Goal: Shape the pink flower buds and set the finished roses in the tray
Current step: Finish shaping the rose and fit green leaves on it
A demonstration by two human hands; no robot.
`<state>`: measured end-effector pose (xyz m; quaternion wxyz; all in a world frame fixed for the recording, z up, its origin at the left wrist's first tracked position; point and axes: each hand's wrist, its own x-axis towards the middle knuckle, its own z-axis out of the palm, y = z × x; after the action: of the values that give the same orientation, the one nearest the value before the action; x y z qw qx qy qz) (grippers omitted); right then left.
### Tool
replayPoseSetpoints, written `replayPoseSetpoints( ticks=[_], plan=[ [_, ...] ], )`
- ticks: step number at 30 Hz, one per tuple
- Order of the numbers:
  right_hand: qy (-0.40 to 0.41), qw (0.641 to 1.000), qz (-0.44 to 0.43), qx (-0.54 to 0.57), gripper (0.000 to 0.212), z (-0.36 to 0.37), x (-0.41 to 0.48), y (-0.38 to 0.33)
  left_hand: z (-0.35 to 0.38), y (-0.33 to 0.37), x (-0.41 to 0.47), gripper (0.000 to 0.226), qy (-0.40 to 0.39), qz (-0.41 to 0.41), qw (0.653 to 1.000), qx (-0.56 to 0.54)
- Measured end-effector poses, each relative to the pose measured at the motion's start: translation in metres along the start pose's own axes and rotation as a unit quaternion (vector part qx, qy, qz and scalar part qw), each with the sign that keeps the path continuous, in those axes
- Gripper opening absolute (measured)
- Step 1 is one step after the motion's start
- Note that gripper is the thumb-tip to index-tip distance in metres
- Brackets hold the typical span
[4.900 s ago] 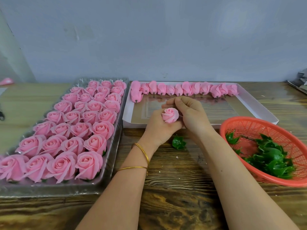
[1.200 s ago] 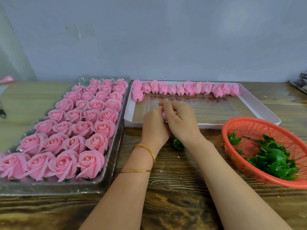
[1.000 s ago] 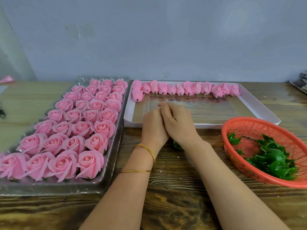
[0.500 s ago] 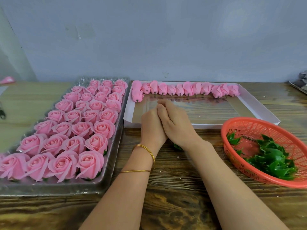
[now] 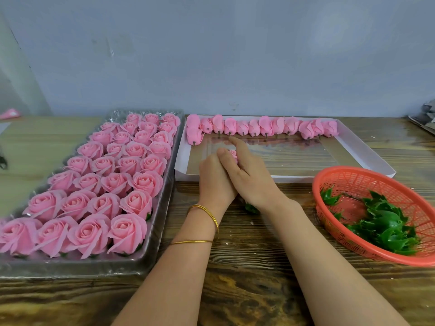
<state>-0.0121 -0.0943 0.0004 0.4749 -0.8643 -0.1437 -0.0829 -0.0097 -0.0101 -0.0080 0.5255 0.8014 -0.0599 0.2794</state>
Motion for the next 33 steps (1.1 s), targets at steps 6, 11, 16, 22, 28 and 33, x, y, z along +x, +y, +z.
replayPoseSetpoints(
  ticks=[6,11,16,22,28,33],
  plan=[
    [-0.031,1.000,-0.004,-0.005,0.090,-0.008,-0.001,-0.003,0.009,-0.011,0.007,0.035,-0.057,-0.003,0.998,0.036],
    [-0.032,0.998,0.031,0.048,0.076,-0.017,0.000,-0.003,0.003,-0.003,0.006,0.018,-0.072,0.006,0.997,0.038],
    [0.055,0.949,0.054,0.305,0.029,-0.027,0.006,-0.007,-0.003,0.003,0.002,0.045,-0.070,-0.019,0.994,-0.084],
    [0.112,0.966,0.000,0.233,0.022,-0.022,0.005,-0.012,0.000,0.003,0.001,0.039,-0.079,0.016,0.996,-0.035],
    [0.131,0.984,-0.038,0.116,0.016,-0.007,0.004,-0.005,0.000,0.004,0.000,0.043,-0.066,0.000,0.998,0.015],
    [0.145,0.984,-0.067,0.072,0.019,-0.002,0.003,-0.005,0.000,0.003,0.000,0.045,-0.062,-0.010,0.998,0.023]
  ],
)
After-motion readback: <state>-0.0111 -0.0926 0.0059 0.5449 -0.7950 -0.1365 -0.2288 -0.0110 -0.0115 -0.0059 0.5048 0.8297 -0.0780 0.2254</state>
